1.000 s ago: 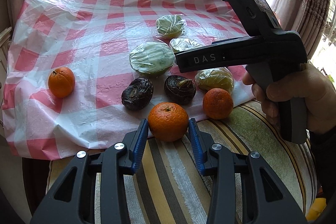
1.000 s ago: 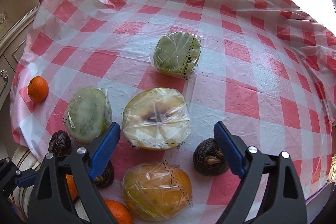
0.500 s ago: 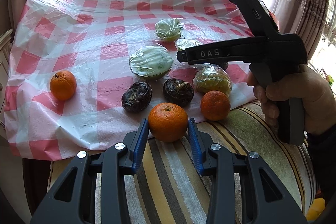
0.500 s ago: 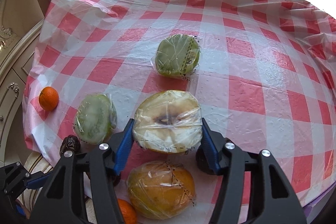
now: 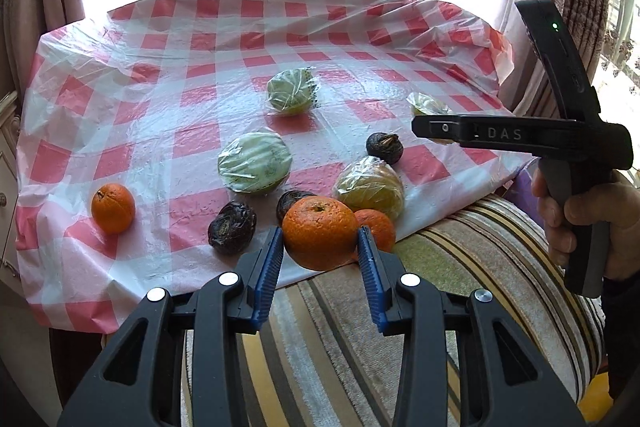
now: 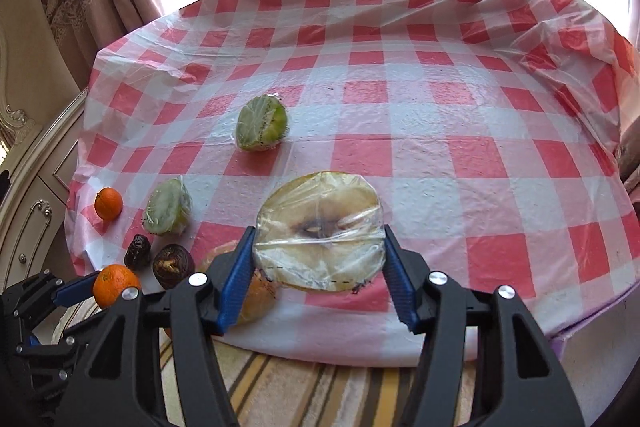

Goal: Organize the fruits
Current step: 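Carry the orange and pear half into the white box and open both tools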

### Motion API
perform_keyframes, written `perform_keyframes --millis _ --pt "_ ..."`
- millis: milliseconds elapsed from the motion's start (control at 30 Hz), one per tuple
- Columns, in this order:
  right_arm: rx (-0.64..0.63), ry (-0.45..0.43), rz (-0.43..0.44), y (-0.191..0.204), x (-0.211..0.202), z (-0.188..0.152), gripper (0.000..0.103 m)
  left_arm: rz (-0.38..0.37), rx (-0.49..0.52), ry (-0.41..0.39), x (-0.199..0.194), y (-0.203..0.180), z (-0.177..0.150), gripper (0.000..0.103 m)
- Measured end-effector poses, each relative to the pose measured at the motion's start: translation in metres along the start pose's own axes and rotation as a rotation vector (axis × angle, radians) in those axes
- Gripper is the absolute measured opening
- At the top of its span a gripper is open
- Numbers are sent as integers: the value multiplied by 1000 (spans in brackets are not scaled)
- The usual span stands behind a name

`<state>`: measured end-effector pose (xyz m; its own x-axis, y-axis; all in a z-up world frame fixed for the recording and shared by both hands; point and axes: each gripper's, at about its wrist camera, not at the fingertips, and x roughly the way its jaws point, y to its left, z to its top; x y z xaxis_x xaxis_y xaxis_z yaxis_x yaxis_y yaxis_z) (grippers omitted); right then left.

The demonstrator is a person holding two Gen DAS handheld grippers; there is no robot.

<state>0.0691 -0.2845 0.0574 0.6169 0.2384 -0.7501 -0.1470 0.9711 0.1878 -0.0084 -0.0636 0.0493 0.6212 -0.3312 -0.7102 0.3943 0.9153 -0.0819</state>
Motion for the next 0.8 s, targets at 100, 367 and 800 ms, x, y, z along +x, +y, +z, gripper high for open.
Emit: perform_keyframes --millis 100,367,800 --pt "45 -7 -15 -27 -17 -13 60 -15 44 1 4 -17 6 36" --pt "171 -24 -106 -109 -63 -53 60 -84 173 1 18 -73 29 36" --pt "345 7 -274 -224 -90 -102 60 -239 451 21 59 -216 59 36"
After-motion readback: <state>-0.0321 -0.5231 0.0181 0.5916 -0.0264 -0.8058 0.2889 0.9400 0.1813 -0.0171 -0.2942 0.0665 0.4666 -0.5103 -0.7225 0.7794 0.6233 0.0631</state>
